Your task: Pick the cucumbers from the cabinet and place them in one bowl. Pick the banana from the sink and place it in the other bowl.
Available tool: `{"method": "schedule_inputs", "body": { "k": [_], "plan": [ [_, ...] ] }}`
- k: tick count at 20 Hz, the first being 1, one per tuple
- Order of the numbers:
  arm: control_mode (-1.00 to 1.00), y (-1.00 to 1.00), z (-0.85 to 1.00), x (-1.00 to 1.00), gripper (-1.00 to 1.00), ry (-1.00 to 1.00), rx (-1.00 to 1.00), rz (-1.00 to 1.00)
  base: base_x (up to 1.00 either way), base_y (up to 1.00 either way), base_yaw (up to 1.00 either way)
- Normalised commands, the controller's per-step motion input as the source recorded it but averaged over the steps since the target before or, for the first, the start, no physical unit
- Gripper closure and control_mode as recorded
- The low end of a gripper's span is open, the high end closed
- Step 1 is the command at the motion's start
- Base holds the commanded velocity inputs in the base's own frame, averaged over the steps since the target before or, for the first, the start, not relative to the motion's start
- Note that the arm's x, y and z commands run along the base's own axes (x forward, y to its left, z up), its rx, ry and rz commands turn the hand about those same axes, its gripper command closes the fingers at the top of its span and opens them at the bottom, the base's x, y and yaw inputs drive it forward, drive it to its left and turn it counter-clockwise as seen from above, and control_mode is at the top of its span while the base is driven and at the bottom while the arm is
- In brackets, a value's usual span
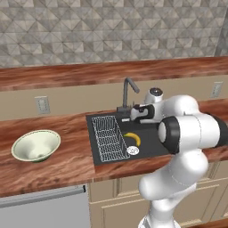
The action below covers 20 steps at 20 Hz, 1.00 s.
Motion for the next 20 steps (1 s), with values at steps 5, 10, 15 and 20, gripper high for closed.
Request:
{"method": "schedule_inputs", "body": {
  "k": [5, 10, 15, 20],
  "plan": [
    [-1.00, -0.01, -0.34, 0.05, -1.00, 0.01, 0.00, -0.04, 0.00, 0.00, 0.00],
    [-1.00, 0.00, -0.38, 0.13, -1.00, 0.01, 0.01, 0.00, 0.00, 0.00, 0.00],
    [-1.00, 0.00, -0.34, 0.12, -1.00, 0.00, 0.04, 0.00, 0.00, 0.00, 0.00],
    [-1.00, 0.00, -0.48, 0.10, -1.00, 0.01, 0.00, 0.00, 0.00, 0.00, 0.00]
  ]
}}
